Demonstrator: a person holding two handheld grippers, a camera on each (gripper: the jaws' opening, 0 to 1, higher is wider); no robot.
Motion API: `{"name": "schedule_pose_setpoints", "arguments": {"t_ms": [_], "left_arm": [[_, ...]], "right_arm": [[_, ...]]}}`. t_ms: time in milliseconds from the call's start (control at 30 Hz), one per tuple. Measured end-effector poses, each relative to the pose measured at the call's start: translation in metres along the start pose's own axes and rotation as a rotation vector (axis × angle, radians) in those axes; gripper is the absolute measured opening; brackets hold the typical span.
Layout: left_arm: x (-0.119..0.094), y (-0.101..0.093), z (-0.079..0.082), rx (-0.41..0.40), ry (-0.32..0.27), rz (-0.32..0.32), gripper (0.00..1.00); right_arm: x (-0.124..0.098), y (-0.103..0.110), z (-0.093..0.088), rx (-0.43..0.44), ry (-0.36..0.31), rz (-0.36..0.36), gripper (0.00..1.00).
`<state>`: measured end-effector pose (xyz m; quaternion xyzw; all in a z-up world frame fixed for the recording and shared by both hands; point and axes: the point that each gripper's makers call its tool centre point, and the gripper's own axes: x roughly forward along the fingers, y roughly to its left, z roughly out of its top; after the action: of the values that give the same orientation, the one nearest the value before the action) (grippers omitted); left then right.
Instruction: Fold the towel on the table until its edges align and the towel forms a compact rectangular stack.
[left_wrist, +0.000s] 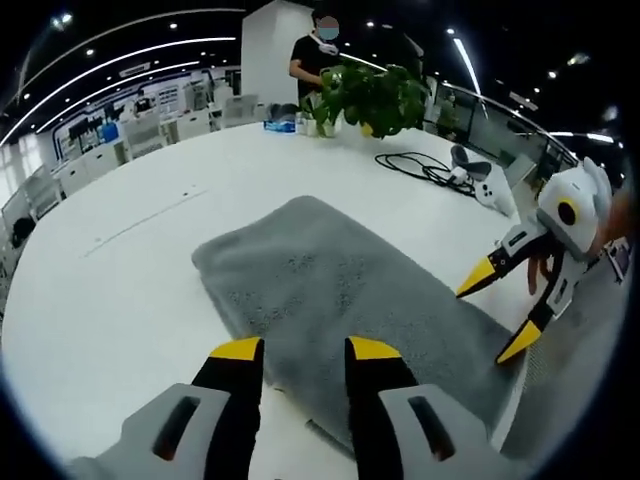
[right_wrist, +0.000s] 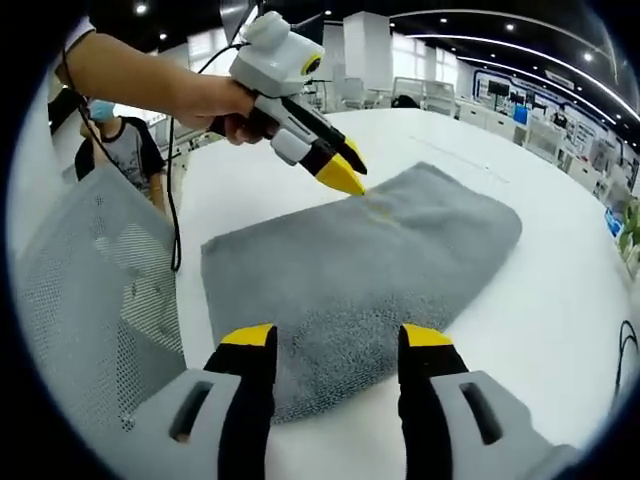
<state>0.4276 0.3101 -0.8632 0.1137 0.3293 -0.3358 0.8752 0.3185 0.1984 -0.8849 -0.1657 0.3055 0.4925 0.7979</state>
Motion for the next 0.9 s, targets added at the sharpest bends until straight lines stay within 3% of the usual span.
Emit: {"name": "schedule_pose_setpoints", "arguments": {"t_ms": [233,567,767,800,900], "left_arm": [[-0.022,-0.004,0.005,0.028,-0.02,-0.005,0.36],[-0.042,-0.022,-0.012,0.086,-0.011,-0.08,0.4],[-0.056,-0.035,-0.01,0.116,-0.045,-0.137,0.4],[-0.058,-0.038,-0.01,0.129,-0.048,-0.151,0.4],[-0.063,-0.052,-0.023,0.266,-0.022,-0.199,0.4]], "right_arm": [[-0.011,0.006,0.009,-0.027,-0.02,0.008,0.53],[-0.021,0.02,0.009,-0.07,-0.016,0.038,0.52],[-0.023,0.032,0.006,-0.145,0.013,0.068,0.5],[-0.023,0.035,0.005,-0.158,0.019,0.075,0.5],[-0.021,0.04,-0.001,-0.195,0.037,0.09,0.48]]}}
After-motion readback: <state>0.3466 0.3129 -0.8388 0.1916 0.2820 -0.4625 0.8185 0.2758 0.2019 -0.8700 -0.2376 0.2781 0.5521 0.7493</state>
